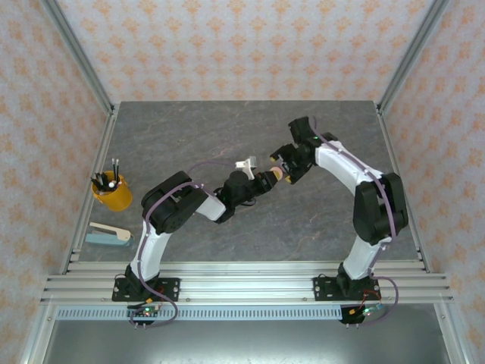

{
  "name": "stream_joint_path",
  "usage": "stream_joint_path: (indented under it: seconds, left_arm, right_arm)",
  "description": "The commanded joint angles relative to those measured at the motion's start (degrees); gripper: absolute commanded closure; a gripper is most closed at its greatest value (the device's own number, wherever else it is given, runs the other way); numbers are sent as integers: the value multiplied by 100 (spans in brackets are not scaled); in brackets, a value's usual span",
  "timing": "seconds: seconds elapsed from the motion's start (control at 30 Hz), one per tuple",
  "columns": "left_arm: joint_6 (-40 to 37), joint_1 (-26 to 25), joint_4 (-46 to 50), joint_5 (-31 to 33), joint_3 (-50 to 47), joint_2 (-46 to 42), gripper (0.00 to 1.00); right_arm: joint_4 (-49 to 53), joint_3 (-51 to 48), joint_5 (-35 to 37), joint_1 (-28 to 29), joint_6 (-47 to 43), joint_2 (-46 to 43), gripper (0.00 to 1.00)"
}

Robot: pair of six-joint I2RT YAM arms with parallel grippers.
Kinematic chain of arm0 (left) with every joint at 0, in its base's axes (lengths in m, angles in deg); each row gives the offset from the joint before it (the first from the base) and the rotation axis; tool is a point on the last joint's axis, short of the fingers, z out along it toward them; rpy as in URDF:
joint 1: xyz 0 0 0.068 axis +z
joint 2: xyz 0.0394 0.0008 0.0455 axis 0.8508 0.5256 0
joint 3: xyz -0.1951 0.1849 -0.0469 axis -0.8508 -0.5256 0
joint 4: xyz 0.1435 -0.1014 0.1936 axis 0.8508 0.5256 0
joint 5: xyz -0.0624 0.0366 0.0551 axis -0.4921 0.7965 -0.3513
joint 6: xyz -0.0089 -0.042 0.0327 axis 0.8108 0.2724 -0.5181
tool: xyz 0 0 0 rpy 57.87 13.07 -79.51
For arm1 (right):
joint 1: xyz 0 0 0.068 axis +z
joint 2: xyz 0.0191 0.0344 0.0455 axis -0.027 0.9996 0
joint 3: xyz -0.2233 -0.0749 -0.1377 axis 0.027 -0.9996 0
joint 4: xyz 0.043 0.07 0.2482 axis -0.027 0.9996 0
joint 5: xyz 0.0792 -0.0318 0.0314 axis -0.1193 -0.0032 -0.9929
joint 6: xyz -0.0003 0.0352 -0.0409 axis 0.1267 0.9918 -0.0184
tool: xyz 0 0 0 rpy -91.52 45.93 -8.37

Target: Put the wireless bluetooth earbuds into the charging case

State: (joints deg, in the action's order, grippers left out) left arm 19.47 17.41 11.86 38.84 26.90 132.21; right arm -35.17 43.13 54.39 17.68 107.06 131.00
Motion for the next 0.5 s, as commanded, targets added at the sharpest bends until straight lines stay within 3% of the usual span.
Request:
stream_joint_path:
  seconds: [0.0, 0.33, 0.47]
  left_arm:
    - [-157, 15, 330, -70, 166, -336, 85]
    - [-1328, 542, 2354, -1276, 469, -1528, 99]
    - [-1926, 912, 3352, -1996, 786, -1955, 100]
  right_arm:
    - [42, 275, -48, -381, -244, -536, 28]
    - [-1224, -703, -260, -1016, -1161, -1237, 29]
    - [-2444, -1275, -705, -1011, -1843, -1534, 30]
